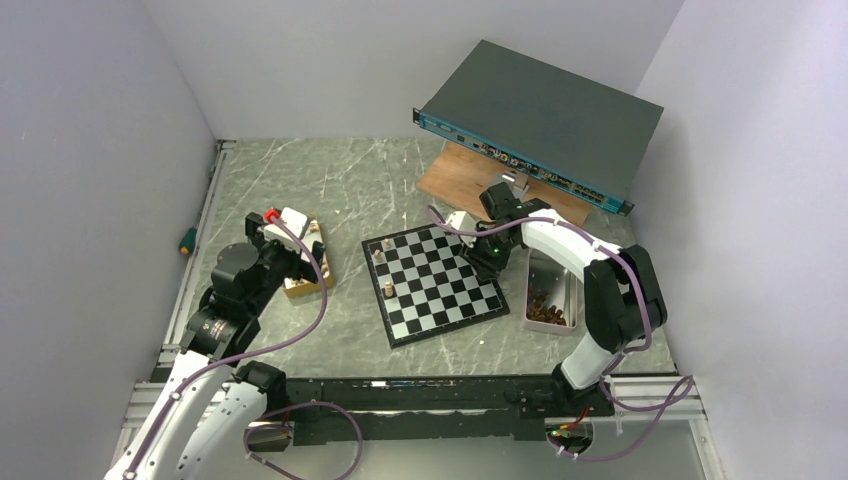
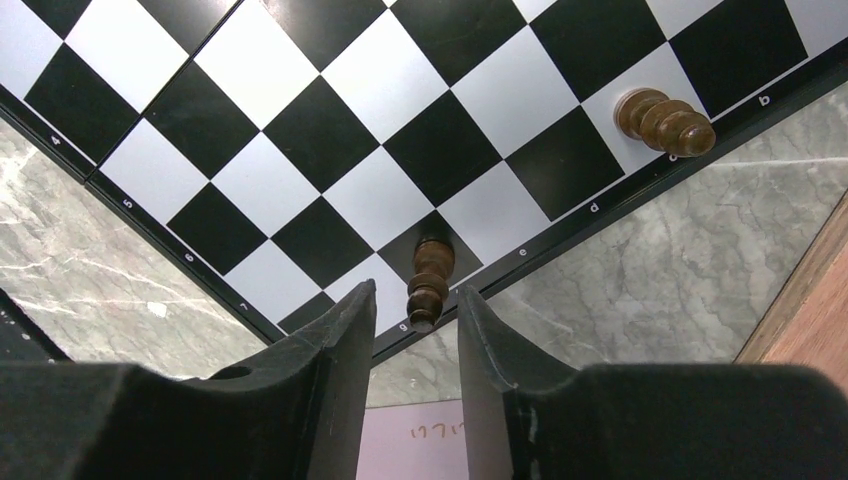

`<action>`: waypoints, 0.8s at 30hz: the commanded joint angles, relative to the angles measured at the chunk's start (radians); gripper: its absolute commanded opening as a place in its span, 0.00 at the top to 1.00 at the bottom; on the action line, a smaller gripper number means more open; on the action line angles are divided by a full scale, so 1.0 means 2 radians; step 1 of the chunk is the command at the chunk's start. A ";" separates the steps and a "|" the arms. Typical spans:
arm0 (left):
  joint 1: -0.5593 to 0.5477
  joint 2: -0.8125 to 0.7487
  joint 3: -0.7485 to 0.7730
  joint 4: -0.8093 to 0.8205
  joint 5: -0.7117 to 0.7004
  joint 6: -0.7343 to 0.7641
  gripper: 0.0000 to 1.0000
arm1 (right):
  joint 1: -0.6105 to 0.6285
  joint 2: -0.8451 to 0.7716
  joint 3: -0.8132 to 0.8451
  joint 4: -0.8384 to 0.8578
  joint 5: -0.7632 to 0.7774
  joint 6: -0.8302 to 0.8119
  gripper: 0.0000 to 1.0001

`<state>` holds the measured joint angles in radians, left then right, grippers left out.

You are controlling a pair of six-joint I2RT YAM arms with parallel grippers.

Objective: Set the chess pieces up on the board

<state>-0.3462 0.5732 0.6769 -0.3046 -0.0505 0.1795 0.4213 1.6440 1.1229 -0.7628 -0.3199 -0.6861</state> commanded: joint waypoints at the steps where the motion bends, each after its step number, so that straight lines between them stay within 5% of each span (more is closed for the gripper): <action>1: 0.003 0.000 0.008 0.012 -0.003 0.000 0.01 | 0.002 0.000 0.001 -0.004 -0.011 0.002 0.61; 13: 0.004 0.001 0.011 0.008 0.010 -0.001 0.01 | 0.000 -0.025 0.017 -0.011 -0.057 0.018 0.35; 24: 0.006 -0.003 0.007 0.014 0.021 -0.002 0.01 | -0.015 -0.072 0.017 -0.012 -0.085 0.014 0.30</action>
<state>-0.3408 0.5732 0.6769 -0.3046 -0.0299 0.1791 0.4076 1.5669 1.1225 -0.7773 -0.4335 -0.6605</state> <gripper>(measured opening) 0.989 0.698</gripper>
